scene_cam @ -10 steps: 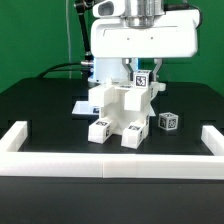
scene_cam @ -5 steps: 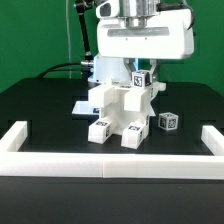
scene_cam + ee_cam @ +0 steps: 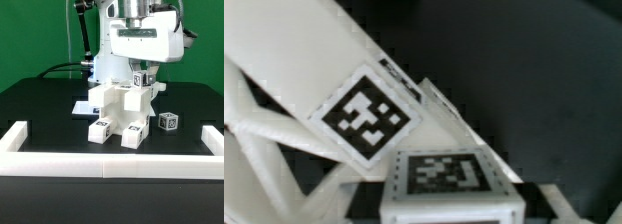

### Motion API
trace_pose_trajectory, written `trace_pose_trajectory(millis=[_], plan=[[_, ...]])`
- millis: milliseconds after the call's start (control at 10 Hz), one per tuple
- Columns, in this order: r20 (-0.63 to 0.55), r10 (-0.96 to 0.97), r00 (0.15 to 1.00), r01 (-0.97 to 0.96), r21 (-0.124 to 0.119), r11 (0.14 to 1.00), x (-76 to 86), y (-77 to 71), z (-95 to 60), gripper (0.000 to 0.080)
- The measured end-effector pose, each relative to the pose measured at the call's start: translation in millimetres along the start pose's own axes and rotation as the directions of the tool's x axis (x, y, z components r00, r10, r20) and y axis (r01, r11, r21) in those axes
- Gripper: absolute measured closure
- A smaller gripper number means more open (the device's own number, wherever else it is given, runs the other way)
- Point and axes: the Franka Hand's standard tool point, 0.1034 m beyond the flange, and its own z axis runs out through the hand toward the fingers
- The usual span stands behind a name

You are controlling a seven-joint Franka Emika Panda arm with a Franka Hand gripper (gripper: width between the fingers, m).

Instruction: Assemble chair

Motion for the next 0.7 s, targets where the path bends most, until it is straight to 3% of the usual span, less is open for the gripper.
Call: trace_pose_trajectory(millis=[100, 200, 300, 400, 500, 700], plan=[[0.000, -0.002, 1.000, 0.002, 0.000, 1.000, 0.0, 0.0, 0.0, 0.0516], [-0.001, -0.029, 1.000, 0.029, -0.001, 1.000, -0.3, -0.1, 0.0, 0.0464], [-0.001, -0.102, 0.995, 0.102, -0.002, 0.995, -2.2, -0.8, 0.2, 0.0296], [0.000, -0.131, 0.991, 0.131, -0.003, 0.991, -4.1, -1.3, 0.4, 0.0296], [0.000, -0.250, 0.968, 0.250, -0.004, 0.968, -4.6, -1.5, 0.5, 0.0181], [0.001, -0.430, 0.903, 0.430, -0.003, 0.903, -4.7, -1.6, 0.5, 0.0160]])
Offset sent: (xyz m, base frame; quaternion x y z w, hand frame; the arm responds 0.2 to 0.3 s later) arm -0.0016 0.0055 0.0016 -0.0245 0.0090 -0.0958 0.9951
